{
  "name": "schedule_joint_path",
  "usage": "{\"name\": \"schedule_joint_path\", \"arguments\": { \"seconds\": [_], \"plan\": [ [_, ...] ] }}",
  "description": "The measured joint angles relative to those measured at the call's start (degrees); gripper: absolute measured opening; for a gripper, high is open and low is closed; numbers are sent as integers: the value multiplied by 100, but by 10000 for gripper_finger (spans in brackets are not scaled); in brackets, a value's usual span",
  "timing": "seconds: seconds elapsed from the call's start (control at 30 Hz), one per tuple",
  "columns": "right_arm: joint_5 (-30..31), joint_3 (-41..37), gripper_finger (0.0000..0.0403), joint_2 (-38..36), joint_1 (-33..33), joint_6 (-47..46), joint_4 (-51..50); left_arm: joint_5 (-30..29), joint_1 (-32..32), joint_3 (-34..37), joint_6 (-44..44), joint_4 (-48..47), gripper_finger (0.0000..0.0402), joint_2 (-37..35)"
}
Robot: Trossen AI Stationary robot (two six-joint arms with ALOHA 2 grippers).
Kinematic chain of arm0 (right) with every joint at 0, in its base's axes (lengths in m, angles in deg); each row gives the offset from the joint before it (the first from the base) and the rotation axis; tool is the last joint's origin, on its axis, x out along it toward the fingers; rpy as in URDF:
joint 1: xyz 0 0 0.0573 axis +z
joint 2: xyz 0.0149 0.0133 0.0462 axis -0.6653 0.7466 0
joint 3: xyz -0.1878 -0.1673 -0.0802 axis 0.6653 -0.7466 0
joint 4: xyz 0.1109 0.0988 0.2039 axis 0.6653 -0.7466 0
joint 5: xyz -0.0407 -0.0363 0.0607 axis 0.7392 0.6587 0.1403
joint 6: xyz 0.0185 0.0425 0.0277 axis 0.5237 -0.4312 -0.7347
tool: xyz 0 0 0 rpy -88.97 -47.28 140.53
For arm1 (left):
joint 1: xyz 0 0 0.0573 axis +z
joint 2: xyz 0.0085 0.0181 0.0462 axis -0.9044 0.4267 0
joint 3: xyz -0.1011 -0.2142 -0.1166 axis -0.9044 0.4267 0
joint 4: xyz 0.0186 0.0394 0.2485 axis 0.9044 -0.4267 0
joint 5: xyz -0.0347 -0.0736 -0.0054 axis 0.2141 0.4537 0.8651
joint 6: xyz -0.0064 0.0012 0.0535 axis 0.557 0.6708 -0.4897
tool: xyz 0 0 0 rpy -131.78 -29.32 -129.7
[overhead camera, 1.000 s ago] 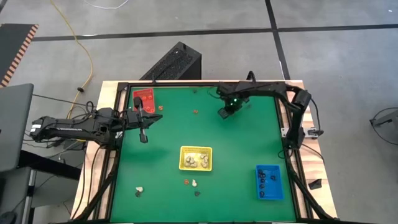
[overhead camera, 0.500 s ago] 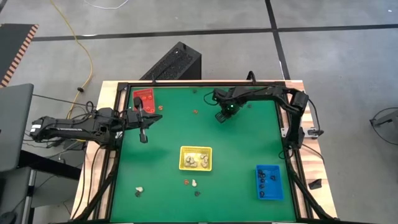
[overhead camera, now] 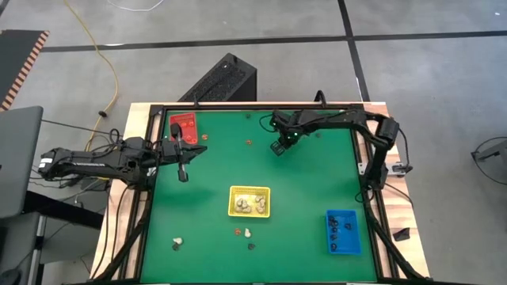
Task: Sort Halloween decoration
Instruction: Put the orange pumpkin toy into the red bin
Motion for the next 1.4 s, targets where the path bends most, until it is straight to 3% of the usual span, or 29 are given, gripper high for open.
{"name": "schedule_joint_path", "arguments": {
  "seconds": [0.23, 0.43, 0.7, 0.93, 1.1, 1.4],
  "plan": [
    [-57, 10, 90, -114, 652, -250, 2404, -6, 0, 0, -63, -4, 0, -1],
    [-78, 740, 90, 611, 1062, -15, 4317, -161, 4, 0, -168, 59, 0, -1],
    [-872, 3771, 90, 2845, 1077, 415, 4072, -465, 9, -2, -271, 59, 0, -105],
    [-1265, 6514, 94, 4726, 929, 486, 3655, -639, 9, -9, -271, -539, 0, -843],
    [-1255, 6273, 109, 5006, 868, 331, 4747, -724, 52, -9, -273, -1031, 0, -1415],
    [-1207, 6277, 113, 5083, 927, 946, 4999, -764, 122, -4, -269, -1263, 0, -1738]
  ]
}}
